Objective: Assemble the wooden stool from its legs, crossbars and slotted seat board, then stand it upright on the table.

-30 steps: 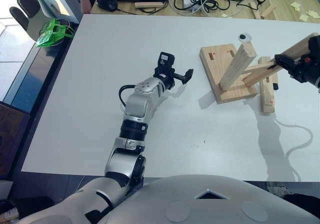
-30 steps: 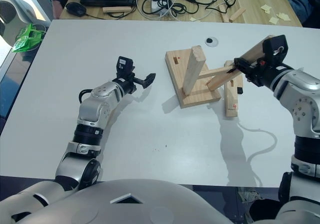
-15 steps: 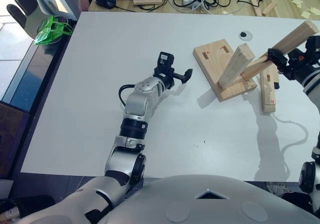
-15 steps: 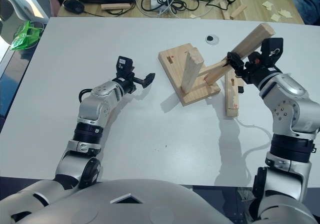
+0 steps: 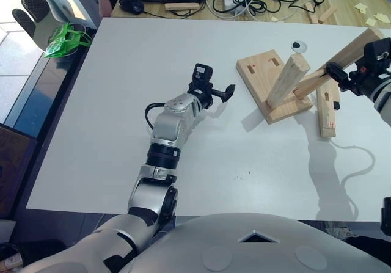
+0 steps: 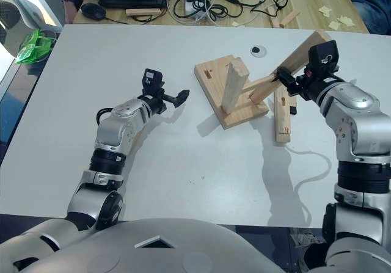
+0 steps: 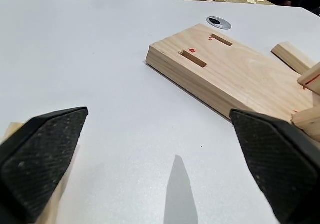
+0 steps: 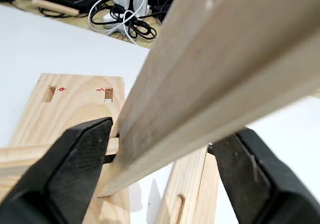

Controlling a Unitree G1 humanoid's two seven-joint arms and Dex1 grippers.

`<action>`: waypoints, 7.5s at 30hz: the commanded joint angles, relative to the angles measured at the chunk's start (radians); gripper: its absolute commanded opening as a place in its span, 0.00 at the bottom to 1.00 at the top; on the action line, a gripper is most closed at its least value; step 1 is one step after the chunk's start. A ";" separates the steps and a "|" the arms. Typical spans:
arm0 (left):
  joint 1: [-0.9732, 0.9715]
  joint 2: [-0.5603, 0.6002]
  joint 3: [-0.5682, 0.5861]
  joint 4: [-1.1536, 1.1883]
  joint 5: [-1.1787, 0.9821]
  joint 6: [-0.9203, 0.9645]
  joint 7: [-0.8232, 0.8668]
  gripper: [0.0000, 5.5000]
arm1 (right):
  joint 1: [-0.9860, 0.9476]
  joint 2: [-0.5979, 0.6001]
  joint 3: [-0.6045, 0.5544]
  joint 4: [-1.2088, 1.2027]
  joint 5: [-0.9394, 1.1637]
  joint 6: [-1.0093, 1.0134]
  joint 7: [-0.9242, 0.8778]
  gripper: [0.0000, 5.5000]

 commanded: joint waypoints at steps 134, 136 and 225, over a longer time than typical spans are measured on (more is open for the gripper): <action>-0.241 -0.039 0.203 0.476 -0.080 -0.228 0.009 0.96 | -0.138 0.519 -0.242 -0.375 0.191 0.029 -0.697 0.00; -0.240 -0.038 0.205 0.479 -0.079 -0.229 0.008 0.96 | -0.123 0.455 -0.265 -0.364 0.127 0.000 -0.684 0.00; -0.160 -0.049 0.168 0.303 -0.089 -0.153 0.054 0.96 | -0.203 0.119 -0.162 1.124 -0.280 -0.398 0.156 0.93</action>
